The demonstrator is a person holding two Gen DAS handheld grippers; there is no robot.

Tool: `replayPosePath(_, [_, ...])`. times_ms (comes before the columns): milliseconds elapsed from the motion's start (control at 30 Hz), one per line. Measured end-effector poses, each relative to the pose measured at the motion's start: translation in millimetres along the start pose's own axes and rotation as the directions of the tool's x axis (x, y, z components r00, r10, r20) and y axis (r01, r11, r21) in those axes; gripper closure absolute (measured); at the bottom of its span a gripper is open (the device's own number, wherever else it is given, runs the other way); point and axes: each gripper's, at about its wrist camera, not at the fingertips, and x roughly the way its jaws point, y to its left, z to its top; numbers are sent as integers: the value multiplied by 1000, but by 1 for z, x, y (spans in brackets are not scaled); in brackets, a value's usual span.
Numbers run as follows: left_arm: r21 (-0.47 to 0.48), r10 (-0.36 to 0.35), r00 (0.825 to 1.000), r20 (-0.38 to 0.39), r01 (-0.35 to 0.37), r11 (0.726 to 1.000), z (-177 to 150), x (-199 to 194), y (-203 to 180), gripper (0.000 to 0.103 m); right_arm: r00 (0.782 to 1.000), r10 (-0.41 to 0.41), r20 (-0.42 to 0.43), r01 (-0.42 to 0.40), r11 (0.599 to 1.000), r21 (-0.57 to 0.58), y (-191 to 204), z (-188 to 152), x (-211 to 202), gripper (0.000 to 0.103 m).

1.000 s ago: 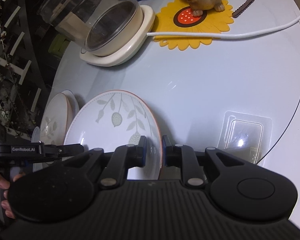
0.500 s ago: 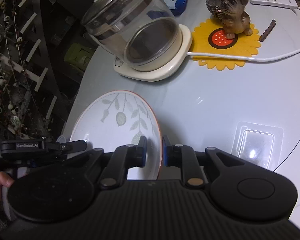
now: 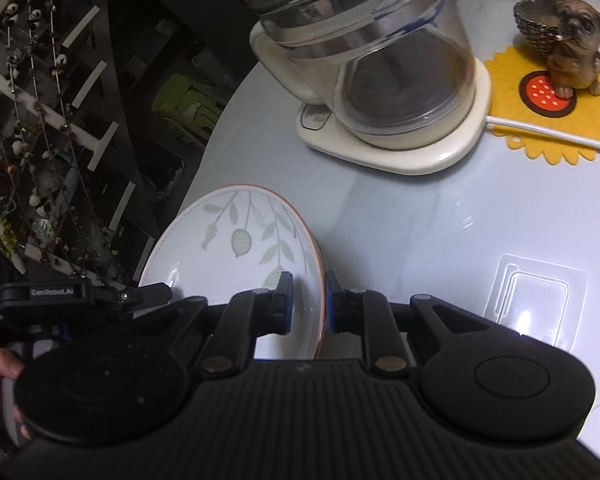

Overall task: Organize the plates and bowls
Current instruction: 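Lift the smaller plate with both grippers and carry it toward the plate stack, then lower the smaller leaf plate onto the stack and open both grippers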

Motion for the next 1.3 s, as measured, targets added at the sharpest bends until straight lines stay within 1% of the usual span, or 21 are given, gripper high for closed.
replayPosePath(100, [-41,27,999,24,-26,999,7,-9,18,82,1000,5,-25,-5,1000,-31,12,7,18,84])
replayPosePath(167, [-64,38,999,37,-36,997,10,-12,29,82,999,-5,-40,2,997,-79,22,11,29,84])
replayPosePath(233, [-85,49,998,37,-45,995,12,-10,39,82,999,-13,-53,8,994,-108,28,13,40,84])
replayPosePath(400, [-103,85,996,20,-83,991,13,-3,57,82,996,-10,-86,0,993,-118,31,17,61,84])
replayPosePath(633, [-137,118,993,10,-116,984,13,1,65,82,992,-22,-124,3,988,-152,35,16,74,84])
replayPosePath(833, [-121,153,988,1,-152,981,16,7,59,82,990,-35,-136,11,985,-173,34,13,77,84])
replayPosePath(967, [-113,162,987,-7,-162,980,19,10,58,82,990,-46,-135,20,982,-188,36,12,79,84])
replayPosePath(1033, [-113,180,984,-10,-180,977,21,12,57,82,989,-53,-137,27,982,-190,38,12,82,84])
replayPosePath(1200, [-57,228,974,-9,-228,972,21,16,47,82,987,-88,-134,58,976,-211,42,12,87,84])
replayPosePath(1300, [-26,245,969,-19,-246,969,22,18,43,82,988,-87,-129,58,975,-216,42,13,86,84])
